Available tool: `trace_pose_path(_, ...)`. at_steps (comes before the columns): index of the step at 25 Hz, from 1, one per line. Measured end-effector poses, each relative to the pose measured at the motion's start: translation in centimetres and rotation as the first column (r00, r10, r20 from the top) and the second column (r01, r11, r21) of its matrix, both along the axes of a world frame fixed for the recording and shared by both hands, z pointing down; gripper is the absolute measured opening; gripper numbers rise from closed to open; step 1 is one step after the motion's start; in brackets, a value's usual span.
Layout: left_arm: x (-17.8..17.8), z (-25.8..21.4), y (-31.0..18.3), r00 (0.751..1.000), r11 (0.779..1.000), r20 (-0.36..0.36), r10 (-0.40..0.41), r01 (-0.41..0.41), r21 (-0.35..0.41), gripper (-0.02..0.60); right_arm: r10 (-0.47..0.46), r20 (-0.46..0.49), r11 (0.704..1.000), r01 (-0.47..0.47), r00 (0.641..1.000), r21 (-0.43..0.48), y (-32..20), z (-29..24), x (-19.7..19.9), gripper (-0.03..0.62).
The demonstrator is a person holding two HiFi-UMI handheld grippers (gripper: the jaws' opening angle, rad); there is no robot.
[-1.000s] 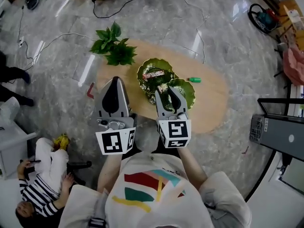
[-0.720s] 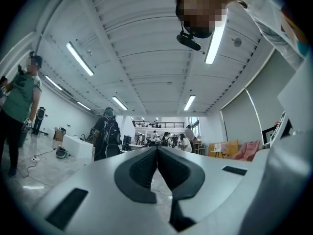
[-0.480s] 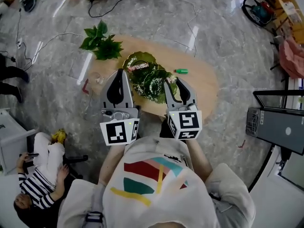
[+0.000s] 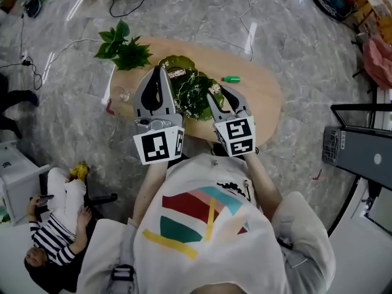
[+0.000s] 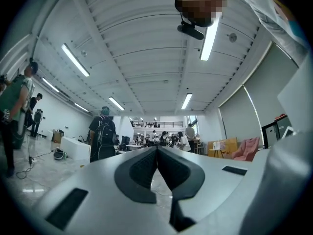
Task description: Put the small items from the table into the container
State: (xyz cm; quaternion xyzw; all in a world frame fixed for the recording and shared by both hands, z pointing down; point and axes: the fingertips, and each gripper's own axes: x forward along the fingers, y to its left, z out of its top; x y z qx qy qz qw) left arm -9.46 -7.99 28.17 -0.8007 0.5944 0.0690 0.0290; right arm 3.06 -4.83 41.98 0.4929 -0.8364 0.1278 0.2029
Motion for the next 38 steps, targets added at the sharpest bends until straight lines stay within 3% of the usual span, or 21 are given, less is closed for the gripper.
trace_pose_path(8,-0.7,2.8,0.4,0.999,0.997,0.041,0.027,-0.024,-0.072,0.009,0.006,-0.083,0.980,-0.023,0.997,-0.197,0.2,7.8,-0.9,0.146)
trace_pose_path(18,-1.9,3.0,0.6,0.998,0.997,0.060,0.003,0.002,-0.076,0.009,-0.130,-0.211,0.937,0.051,0.969,-0.345,-0.2,13.4,-3.0,0.146)
trace_pose_path(23,-2.1,2.9,0.9,0.997,0.997,0.071,-0.004,0.009,-0.074,0.009,-0.158,-0.191,0.910,0.068,0.969,-0.409,0.3,14.3,-3.4,0.146)
trace_pose_path(28,-2.6,3.0,1.1,0.997,0.997,0.070,-0.015,0.019,-0.070,0.009,-0.121,-0.199,0.920,0.035,0.973,-0.390,0.2,14.4,-3.3,0.193)
trace_pose_path(34,-2.5,2.5,1.2,0.998,0.998,0.061,-0.015,0.018,-0.053,0.009,-0.081,-0.173,0.946,0.021,0.982,-0.324,-0.3,11.6,-2.9,0.196)
trace_pose_path(38,-2.2,1.8,1.3,0.998,0.999,0.060,-0.006,0.009,-0.046,0.009,-0.028,-0.024,0.942,0.018,0.999,-0.335,-0.9,8.9,-3.2,0.195)
